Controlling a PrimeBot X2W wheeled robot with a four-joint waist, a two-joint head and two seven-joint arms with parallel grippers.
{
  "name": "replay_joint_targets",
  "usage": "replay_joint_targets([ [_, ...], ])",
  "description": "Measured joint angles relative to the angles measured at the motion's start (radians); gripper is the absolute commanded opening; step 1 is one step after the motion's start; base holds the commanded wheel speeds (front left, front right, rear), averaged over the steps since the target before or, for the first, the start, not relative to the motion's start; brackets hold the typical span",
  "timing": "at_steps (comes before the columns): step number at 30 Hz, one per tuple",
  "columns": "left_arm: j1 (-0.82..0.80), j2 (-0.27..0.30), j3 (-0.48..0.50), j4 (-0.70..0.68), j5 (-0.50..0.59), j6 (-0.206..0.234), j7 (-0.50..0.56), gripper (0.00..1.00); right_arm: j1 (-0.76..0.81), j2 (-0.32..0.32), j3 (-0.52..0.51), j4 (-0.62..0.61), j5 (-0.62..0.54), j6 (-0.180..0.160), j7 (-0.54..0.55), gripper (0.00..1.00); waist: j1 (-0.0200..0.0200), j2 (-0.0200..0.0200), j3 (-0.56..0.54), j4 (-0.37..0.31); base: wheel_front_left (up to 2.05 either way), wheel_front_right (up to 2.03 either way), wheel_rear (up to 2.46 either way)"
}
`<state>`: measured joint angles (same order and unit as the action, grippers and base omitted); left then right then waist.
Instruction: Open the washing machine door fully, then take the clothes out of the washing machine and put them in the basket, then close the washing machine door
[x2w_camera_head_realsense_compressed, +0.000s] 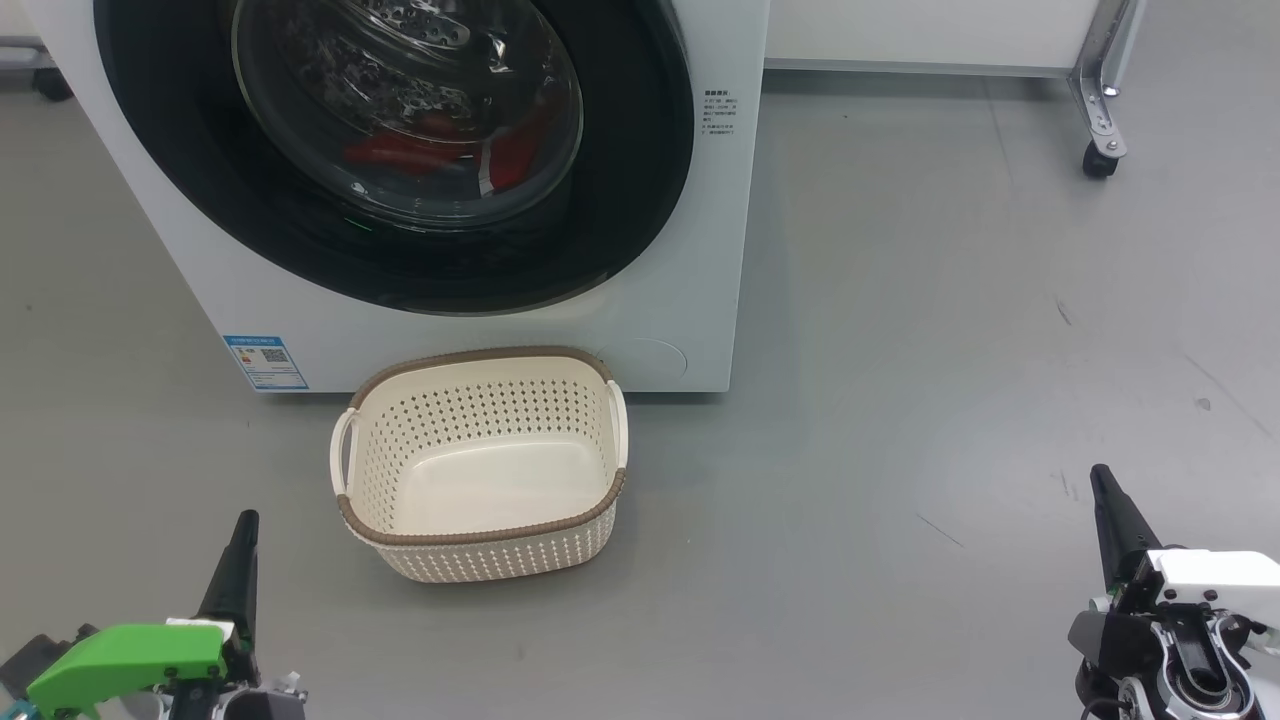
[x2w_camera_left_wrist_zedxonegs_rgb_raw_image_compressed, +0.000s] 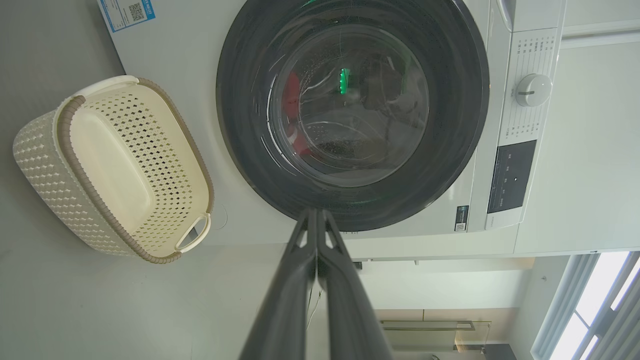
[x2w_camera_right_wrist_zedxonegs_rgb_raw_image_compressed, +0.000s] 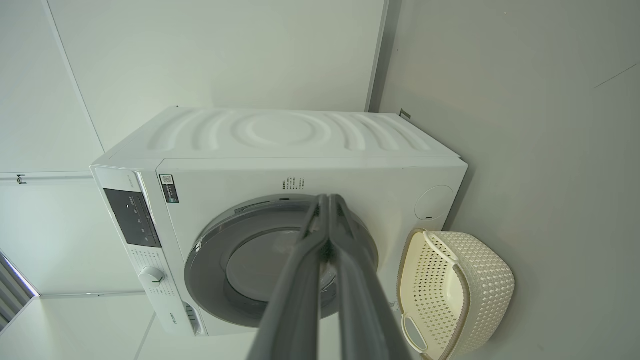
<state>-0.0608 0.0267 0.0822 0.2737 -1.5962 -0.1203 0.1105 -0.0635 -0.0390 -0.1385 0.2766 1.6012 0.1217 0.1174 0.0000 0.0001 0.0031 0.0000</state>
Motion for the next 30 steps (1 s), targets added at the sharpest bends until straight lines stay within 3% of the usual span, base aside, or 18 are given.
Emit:
replay_joint_targets([
  [20, 0.0, 0.0, 0.0, 0.0, 0.0, 0.0, 0.0, 0.0, 0.0, 0.0, 0.0, 0.0, 0.0, 0.0, 0.0, 0.0, 0.0, 0.0, 0.0, 0.0, 0.0, 0.0, 0.0],
  [21, 0.0, 0.0, 0.0, 0.0, 0.0, 0.0, 0.0, 1.0, 0.0, 0.0, 0.0, 0.0, 0.0, 0.0, 0.0, 1.0, 0.0, 0.0, 0.0, 0.0, 0.0, 0.0, 0.0],
  [30, 0.052, -0.026, -0.014, 0.062, 0.004, 0.001, -0.004, 1.0, 0.062, 0.031, 0.003, 0.058, -0.002, -0.001, -0.005, 1.0, 0.0, 0.0, 0.001, 0.0, 0.0, 0.0, 0.0],
])
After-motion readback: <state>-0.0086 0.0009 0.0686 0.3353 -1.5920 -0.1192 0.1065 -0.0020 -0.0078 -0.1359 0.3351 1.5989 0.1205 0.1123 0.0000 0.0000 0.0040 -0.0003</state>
